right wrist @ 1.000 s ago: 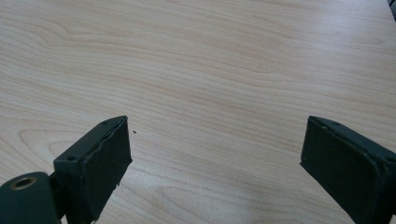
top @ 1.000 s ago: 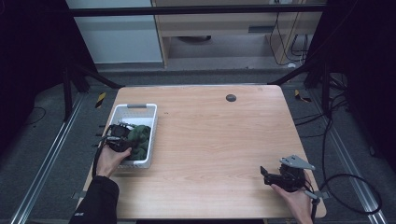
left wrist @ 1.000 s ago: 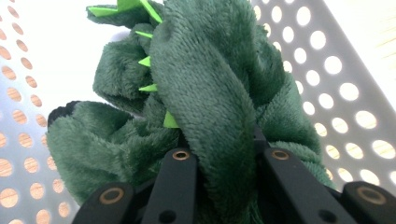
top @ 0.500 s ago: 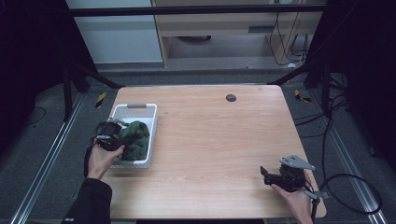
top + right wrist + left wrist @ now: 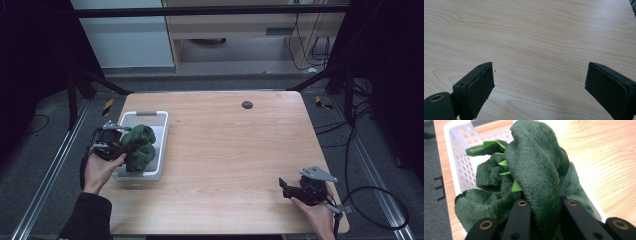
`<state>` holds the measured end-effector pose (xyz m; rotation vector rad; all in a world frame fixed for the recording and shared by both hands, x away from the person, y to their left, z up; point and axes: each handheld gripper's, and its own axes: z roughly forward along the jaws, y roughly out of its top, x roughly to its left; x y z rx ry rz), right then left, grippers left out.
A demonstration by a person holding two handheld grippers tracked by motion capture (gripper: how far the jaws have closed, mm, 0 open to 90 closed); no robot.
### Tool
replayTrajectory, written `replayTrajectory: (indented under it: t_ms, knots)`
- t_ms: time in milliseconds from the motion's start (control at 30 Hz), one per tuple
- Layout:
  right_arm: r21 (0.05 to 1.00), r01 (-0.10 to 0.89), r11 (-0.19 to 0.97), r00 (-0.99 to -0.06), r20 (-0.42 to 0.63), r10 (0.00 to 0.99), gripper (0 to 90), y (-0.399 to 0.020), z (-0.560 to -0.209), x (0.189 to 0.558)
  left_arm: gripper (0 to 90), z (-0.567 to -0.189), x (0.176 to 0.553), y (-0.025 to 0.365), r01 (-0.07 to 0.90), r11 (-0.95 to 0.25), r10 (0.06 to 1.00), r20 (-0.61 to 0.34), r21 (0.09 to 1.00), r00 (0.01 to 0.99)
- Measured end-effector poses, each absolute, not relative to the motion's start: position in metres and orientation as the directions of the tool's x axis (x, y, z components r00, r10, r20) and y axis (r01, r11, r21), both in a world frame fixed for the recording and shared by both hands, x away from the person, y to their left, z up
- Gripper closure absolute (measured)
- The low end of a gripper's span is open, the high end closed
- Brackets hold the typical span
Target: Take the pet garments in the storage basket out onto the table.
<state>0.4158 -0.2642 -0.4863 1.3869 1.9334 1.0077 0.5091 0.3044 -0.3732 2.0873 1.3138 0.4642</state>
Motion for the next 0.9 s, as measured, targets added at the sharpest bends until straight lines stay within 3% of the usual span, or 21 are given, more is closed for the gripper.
replayTrajectory:
  t_ms: [900]
  knots:
    - [0.833,0.521,0.187,-0.315,-0.017,0.949,8.4,-0.265,-0.484,0.415,82.6,-0.320,0.481,0.280,0.575,-0.398,0.832,0.018,0.714,0.554]
